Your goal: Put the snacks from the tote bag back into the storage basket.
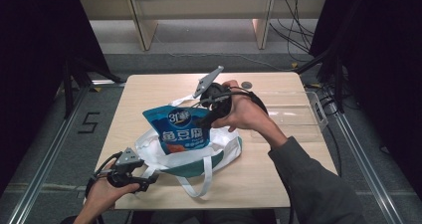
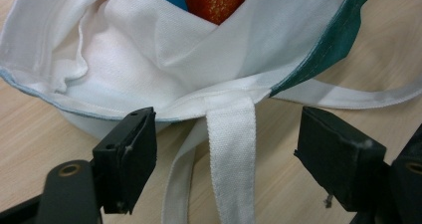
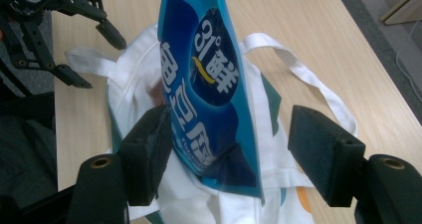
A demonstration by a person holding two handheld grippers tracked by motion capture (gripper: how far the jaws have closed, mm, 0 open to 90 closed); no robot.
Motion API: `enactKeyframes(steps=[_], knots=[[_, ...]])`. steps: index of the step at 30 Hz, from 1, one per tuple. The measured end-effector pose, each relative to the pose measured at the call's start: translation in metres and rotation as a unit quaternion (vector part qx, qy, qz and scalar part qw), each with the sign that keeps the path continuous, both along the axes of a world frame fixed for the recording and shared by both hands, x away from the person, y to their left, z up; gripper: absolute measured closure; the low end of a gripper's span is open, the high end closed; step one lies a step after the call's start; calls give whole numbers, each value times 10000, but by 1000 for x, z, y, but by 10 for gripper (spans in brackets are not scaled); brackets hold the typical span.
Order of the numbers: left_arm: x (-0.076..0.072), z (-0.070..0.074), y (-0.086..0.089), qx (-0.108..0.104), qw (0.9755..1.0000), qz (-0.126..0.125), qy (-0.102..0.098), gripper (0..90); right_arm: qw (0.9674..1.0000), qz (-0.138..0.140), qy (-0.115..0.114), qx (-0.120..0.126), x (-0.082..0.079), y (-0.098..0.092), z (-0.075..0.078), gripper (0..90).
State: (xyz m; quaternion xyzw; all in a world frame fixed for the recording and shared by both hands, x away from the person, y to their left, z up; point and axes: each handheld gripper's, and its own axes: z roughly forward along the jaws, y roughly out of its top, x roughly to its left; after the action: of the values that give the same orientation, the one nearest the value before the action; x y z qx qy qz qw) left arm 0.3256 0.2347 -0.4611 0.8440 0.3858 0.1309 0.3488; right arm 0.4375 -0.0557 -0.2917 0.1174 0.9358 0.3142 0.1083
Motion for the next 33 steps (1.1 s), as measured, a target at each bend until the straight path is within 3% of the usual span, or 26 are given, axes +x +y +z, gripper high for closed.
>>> enactKeyframes(steps=[3,9,14,15,22,29,30,32,33], knots=[[0,1,1,75,9999,-72,-28,232,9999,43,14,-106,4,7,3,377],[0,0,0,15,10000,-42,28,232,9995,118,78,-289,10,21,10,417],[0,0,1,79,9999,-63,-13,231,9991,123,248,-331,12,31,14,473],[1,0,1,90,9999,-64,-31,232,9990,254,189,-322,15,33,15,494],[0,-1,0,49,10000,-28,9,232,9980,399,256,-421,21,46,17,563],[0,-1,0,89,9999,-79,-28,232,9970,298,274,-663,25,55,17,615],[0,0,0,108,9999,-96,-44,232,9971,458,239,-552,27,57,16,620],[0,-1,-1,59,10000,-65,-4,232,9969,465,190,-598,29,59,15,633],[0,-1,-1,58,10000,-68,-3,232,9966,344,335,-675,27,60,15,640]])
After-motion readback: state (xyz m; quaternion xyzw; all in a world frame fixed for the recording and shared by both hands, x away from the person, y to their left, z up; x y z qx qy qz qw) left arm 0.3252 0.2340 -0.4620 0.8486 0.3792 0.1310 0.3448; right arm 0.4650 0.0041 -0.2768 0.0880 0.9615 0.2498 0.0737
